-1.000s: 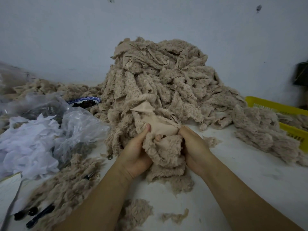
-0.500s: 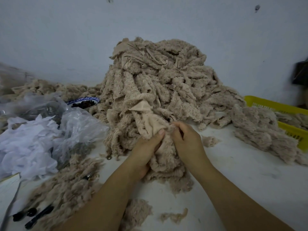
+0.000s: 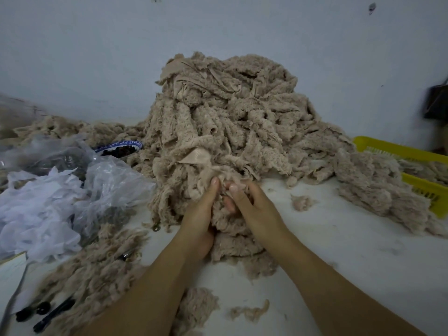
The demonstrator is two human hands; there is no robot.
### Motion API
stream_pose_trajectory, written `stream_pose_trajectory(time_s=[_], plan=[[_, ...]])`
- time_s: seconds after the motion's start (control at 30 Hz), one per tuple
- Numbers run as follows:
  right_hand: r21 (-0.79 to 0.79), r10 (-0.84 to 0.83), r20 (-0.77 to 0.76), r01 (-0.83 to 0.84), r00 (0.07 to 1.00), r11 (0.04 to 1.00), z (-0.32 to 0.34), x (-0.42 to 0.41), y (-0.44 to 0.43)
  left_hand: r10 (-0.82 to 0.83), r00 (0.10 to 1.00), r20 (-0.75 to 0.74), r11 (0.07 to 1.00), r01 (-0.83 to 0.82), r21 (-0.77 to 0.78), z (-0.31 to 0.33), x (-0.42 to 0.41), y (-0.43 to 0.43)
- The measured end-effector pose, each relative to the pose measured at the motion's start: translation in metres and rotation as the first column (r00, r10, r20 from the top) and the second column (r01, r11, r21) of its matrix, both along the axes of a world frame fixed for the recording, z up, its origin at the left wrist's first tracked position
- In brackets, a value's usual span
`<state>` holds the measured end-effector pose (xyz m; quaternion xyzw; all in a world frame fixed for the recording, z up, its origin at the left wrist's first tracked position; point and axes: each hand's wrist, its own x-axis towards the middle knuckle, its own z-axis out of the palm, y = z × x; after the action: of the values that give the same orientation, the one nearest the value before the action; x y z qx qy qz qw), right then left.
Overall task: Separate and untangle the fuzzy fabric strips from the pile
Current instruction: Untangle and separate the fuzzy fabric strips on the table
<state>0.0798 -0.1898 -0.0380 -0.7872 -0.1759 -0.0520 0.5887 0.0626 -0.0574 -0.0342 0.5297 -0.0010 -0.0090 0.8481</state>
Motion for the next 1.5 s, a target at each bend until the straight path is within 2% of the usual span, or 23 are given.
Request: stream_pose_trajectory(time_s=[0.07, 0.13, 0.2, 0.27, 0.3, 0.37, 0.43, 0.5, 0.57, 0.67, 0.73, 0.8, 0.83, 0.87, 0.93, 0.97, 1.0, 1.07, 1.17, 1.27, 1.33, 1.43, 1.5], plan=[[-0.047, -0.008, -0.074, 0.004, 0.997, 0.999, -0.004, 0.003, -0.001, 0.003, 1.0, 0.016, 0.999, -0.004, 0.044, 0.0, -0.001, -0.001], [-0.062, -0.062, -0.058, 0.059, 0.996, 0.996, -0.003, 0.007, -0.003, 0.083, 0.996, 0.04, 0.992, -0.086, 0.089, -0.001, 0.002, -0.002], [0.115, -0.131, -0.095, 0.142, 0.987, 0.983, 0.004, 0.01, -0.008, 0.22, 0.973, 0.065, 0.974, -0.215, -0.072, -0.001, 0.01, 0.007], [0.283, -0.25, -0.181, 0.294, 0.951, 0.913, 0.008, 0.021, -0.021, 0.328, 0.944, 0.02, 0.903, -0.308, -0.299, 0.002, 0.016, 0.024], [0.313, -0.308, -0.224, 0.367, 0.925, 0.876, 0.01, 0.027, -0.03, 0.341, 0.94, -0.009, 0.875, -0.321, -0.362, 0.003, 0.018, 0.033], [0.363, -0.318, -0.284, 0.408, 0.905, 0.837, 0.011, 0.031, -0.04, 0.298, 0.954, -0.042, 0.885, -0.293, -0.363, 0.002, 0.017, 0.038], [0.425, -0.262, -0.317, 0.383, 0.912, 0.82, 0.008, 0.032, -0.036, 0.218, 0.975, -0.03, 0.959, -0.22, -0.177, 0.001, 0.015, 0.023], [0.434, -0.213, -0.353, 0.361, 0.911, 0.825, 0.005, 0.031, -0.029, 0.124, 0.992, 0.0, 0.985, -0.123, 0.124, -0.001, 0.009, 0.003], [0.383, -0.23, -0.319, 0.347, 0.919, 0.856, 0.003, 0.03, -0.024, 0.027, 0.999, 0.034, 0.936, -0.037, 0.351, -0.003, 0.003, -0.009], [0.389, -0.231, -0.282, 0.331, 0.931, 0.86, 0.001, 0.029, -0.02, -0.147, 0.982, 0.122, 0.787, 0.041, 0.615, -0.007, -0.003, -0.015], [0.406, -0.213, -0.273, 0.313, 0.938, 0.858, 0.002, 0.028, -0.019, -0.193, 0.973, 0.123, 0.721, 0.055, 0.691, -0.01, -0.002, -0.013], [0.407, -0.217, -0.277, 0.319, 0.936, 0.856, 0.0, 0.031, -0.022, -0.162, 0.976, 0.145, 0.667, 0.0, 0.745, -0.011, 0.001, -0.012], [0.408, -0.223, -0.292, 0.332, 0.93, 0.851, -0.002, 0.033, -0.025, -0.136, 0.978, 0.157, 0.681, -0.023, 0.732, -0.012, 0.001, -0.012], [0.411, -0.226, -0.318, 0.349, 0.921, 0.843, -0.001, 0.034, -0.027, -0.083, 0.985, 0.151, 0.742, -0.04, 0.669, -0.01, 0.0, -0.011], [0.469, -0.229, -0.348, 0.381, 0.909, 0.797, -0.002, 0.035, -0.032, -0.026, 0.997, 0.076, 0.949, 0.0, 0.316, -0.005, 0.001, -0.006], [0.498, -0.242, -0.361, 0.406, 0.9, 0.766, -0.002, 0.036, -0.035, -0.041, 0.998, 0.056, 0.994, 0.035, 0.107, -0.004, 0.003, -0.002], [0.518, -0.254, -0.389, 0.438, 0.885, 0.735, 0.0, 0.035, -0.038, -0.056, 0.998, 0.032, 0.995, 0.058, -0.077, -0.001, 0.005, 0.004], [0.522, -0.258, -0.417, 0.462, 0.871, 0.717, 0.003, 0.034, -0.044, -0.065, 0.998, -0.009, 0.96, 0.06, -0.275, 0.002, 0.007, 0.014], [0.364, -0.195, -0.355, 0.328, 0.914, 0.872, 0.007, 0.025, -0.042, -0.057, 0.998, -0.031, 0.916, 0.04, -0.399, 0.001, 0.007, 0.019], [0.007, -0.115, -0.062, 0.116, 0.991, 0.993, 0.005, 0.014, -0.024, -0.048, 0.999, -0.021, 0.881, 0.032, -0.471, 0.0, 0.009, 0.018], [-0.146, 0.003, 0.119, 0.015, 0.993, 0.989, 0.0, 0.012, -0.013, -0.032, 0.999, -0.004, 0.861, 0.026, -0.508, -0.001, 0.011, 0.021], [-0.349, 0.2, 0.066, -0.165, 0.978, 0.923, -0.01, 0.012, -0.01, -0.001, 1.0, 0.001, 0.845, 0.001, -0.534, -0.002, 0.013, 0.026], [-0.497, 0.263, 0.057, -0.201, 0.963, 0.844, -0.016, 0.011, -0.01, 0.023, 1.0, -0.007, 0.833, -0.023, -0.553, -0.003, 0.016, 0.028]])
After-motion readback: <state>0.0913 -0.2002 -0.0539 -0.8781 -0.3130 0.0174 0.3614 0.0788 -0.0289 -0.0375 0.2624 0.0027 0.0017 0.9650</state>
